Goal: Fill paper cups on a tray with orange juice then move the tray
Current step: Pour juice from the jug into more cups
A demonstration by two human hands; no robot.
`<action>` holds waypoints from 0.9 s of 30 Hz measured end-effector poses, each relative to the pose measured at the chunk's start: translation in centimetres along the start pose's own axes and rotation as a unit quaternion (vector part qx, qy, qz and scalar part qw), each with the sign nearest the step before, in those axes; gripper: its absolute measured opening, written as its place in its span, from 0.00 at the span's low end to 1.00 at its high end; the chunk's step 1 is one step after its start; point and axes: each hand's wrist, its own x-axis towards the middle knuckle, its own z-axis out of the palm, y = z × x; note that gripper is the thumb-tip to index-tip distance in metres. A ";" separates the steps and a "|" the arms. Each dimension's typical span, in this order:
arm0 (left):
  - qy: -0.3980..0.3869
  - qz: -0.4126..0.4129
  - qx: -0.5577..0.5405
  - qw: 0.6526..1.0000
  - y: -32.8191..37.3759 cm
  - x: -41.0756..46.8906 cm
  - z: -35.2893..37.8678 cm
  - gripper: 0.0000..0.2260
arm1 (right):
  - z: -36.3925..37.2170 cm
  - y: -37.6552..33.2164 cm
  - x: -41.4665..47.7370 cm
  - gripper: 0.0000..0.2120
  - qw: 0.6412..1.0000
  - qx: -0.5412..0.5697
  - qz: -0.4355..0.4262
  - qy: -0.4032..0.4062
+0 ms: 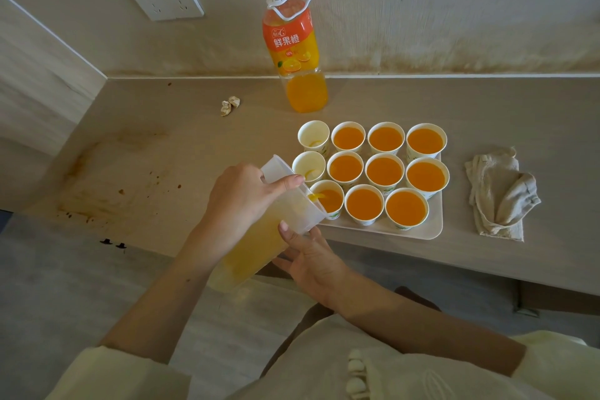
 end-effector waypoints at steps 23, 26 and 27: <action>-0.006 -0.005 0.006 1.000 0.2 0.0 -0.2 0.30 | 0.0 -0.4 -0.4 0.39 1.000 0.013 -0.003 0.009; -0.006 -0.005 0.009 1.000 0.2 0.2 -0.3 0.30 | 0.0 -0.4 -0.3 0.39 1.000 0.008 -0.003 0.011; -0.005 -0.006 0.010 1.000 0.1 0.2 -0.3 0.30 | 0.0 -0.4 -0.3 0.40 1.000 0.008 -0.003 0.012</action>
